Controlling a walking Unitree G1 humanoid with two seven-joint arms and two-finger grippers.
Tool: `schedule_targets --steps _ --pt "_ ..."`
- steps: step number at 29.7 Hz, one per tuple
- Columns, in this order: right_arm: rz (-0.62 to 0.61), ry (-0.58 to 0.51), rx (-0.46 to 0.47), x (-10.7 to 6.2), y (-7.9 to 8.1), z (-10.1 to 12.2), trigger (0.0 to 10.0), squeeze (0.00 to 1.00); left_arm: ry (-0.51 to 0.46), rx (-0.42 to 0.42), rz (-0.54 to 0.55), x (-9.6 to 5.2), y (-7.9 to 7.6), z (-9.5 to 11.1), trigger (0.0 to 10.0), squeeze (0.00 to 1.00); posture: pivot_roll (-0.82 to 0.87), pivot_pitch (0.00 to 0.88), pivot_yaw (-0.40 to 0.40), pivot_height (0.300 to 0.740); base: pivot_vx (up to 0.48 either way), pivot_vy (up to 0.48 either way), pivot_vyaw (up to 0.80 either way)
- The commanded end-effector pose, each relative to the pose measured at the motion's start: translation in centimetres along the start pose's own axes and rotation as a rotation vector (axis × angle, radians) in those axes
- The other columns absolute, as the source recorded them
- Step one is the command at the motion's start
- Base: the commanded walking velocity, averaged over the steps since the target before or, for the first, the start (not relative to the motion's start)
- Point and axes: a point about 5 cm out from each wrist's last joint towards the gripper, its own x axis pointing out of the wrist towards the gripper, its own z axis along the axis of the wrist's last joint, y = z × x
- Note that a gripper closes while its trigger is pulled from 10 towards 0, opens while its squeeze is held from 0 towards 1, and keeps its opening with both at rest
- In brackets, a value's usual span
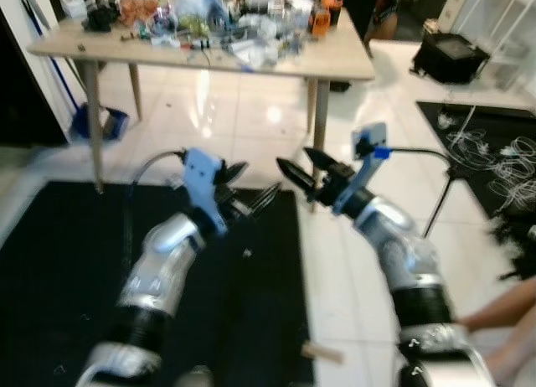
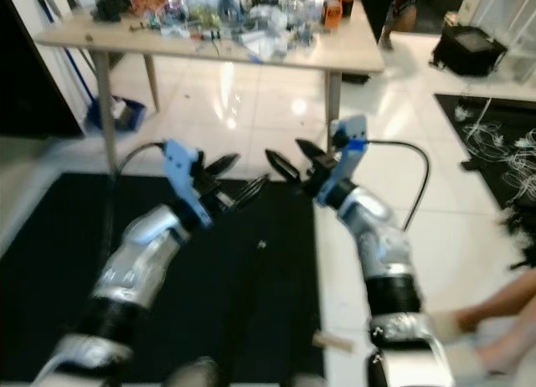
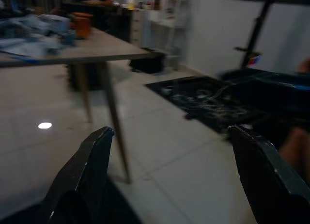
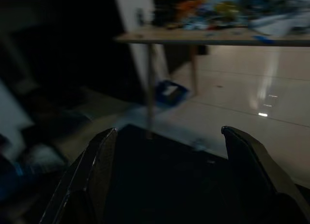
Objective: Picking trash to rubbish bin
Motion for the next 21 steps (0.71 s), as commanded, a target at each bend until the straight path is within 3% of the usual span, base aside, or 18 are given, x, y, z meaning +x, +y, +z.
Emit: schedule_targets --steps 1,9,16,21 --pt "-0.108 0.019 -0.035 -1.7 -1.3 -0.6 10.0 0.00 0.018 0.018 0.027 -0.5 0.2 -0.6 10.0 0.00 -0.05 0.000 -0.027 0.740 0.480 0.000 0.00" --pt "-0.270 0.029 -0.082 -5.3 -1.3 -2.6 10.0 0.00 0.025 0.010 0.098 -2.9 0.3 -1.6 10.0 0.00 -0.08 0.000 -0.007 0.740 0.480 0.000 0.00" --pt "-0.219 -0.034 -0.069 -4.2 -2.3 -1.4 10.0 0.00 0.005 -0.009 0.119 -3.2 0.1 -1.7 10.0 0.00 -0.07 0.000 -0.014 0.740 0.480 0.000 0.00" --pt "-0.188 -0.021 -0.085 -4.0 -1.7 -1.5 10.0 0.00 0.001 -0.010 0.104 -2.9 0.0 -1.7 10.0 0.00 -0.08 0.000 -0.016 0.740 0.480 0.000 0.00"
